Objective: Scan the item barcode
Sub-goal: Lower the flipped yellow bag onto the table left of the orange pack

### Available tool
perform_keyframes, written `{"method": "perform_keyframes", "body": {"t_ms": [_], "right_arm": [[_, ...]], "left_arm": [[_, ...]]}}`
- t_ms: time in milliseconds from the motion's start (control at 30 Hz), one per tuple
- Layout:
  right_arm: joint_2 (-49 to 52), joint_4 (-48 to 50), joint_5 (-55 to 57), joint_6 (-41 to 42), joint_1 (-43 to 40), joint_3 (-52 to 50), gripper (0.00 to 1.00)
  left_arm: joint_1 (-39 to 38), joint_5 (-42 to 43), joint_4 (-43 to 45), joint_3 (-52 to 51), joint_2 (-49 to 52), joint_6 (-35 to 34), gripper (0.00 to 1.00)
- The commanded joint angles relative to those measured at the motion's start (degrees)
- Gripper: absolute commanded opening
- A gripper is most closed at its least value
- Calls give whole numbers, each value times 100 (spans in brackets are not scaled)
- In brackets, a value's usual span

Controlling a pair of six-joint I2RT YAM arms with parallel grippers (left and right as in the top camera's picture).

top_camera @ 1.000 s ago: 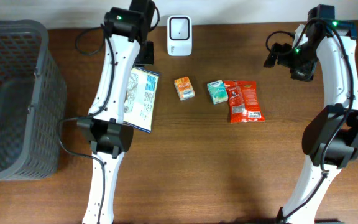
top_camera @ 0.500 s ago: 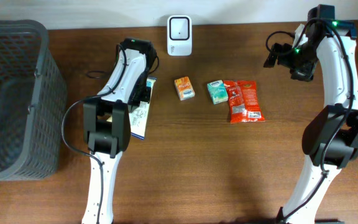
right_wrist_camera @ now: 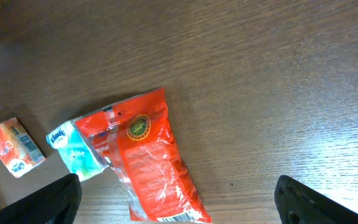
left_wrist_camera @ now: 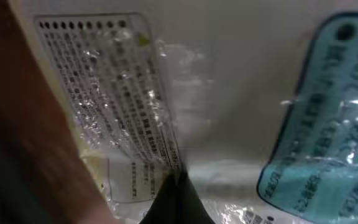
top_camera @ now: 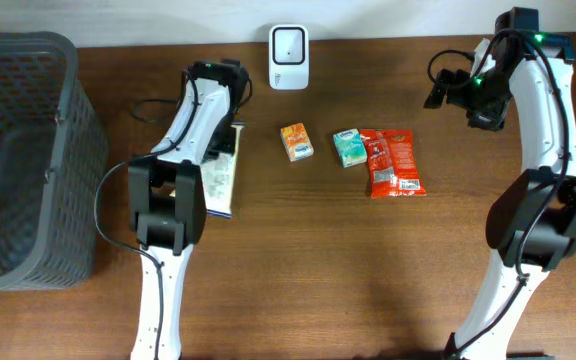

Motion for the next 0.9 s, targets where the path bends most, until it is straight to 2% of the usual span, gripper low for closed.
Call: {"method": "perform_keyframes", "body": {"t_ms": [0, 67, 133, 167, 200, 233, 267, 367, 433, 600, 667, 700, 767, 867], "right_arm": [[-111, -4, 50, 50, 15, 68, 99], [-111, -4, 50, 50, 15, 68, 99], [-111, -4, 50, 50, 15, 68, 99], [-111, -4, 50, 50, 15, 68, 99], [-111, -4, 50, 50, 15, 68, 99], [-111, -4, 50, 50, 15, 68, 99], [-111, -4, 50, 50, 15, 68, 99], [-111, -4, 50, 50, 15, 68, 99], [-111, -4, 50, 50, 15, 68, 99], [-111, -4, 50, 50, 15, 68, 99], [-111, -4, 50, 50, 15, 68, 99], [-111, -4, 50, 50, 15, 68, 99], [-111, -4, 50, 50, 15, 68, 99], [-111, -4, 50, 50, 15, 68, 99]], "left_arm": [[256, -787, -146, -35, -155, -562, 0], [240, -767, -437, 568, -264, -560, 0], [181, -24, -782, 1582, -396, -553, 1], [166, 393, -855, 1897, -407, -511, 7], [140, 754, -935, 2138, -407, -470, 8], [125, 841, -1049, 2170, -407, -472, 5], [127, 815, -1233, 2100, -393, -472, 0], [142, 660, -1207, 1486, -382, -474, 0], [142, 157, -817, 754, -382, -542, 0], [186, 153, 221, -852, -382, -691, 0], [146, 1115, 892, -1263, -382, -608, 0], [101, 1967, 1228, -1318, -382, -367, 0], [-24, 2844, 1746, -1320, -382, -341, 0], [-225, 3176, 2273, -1318, -382, -345, 0]]}}
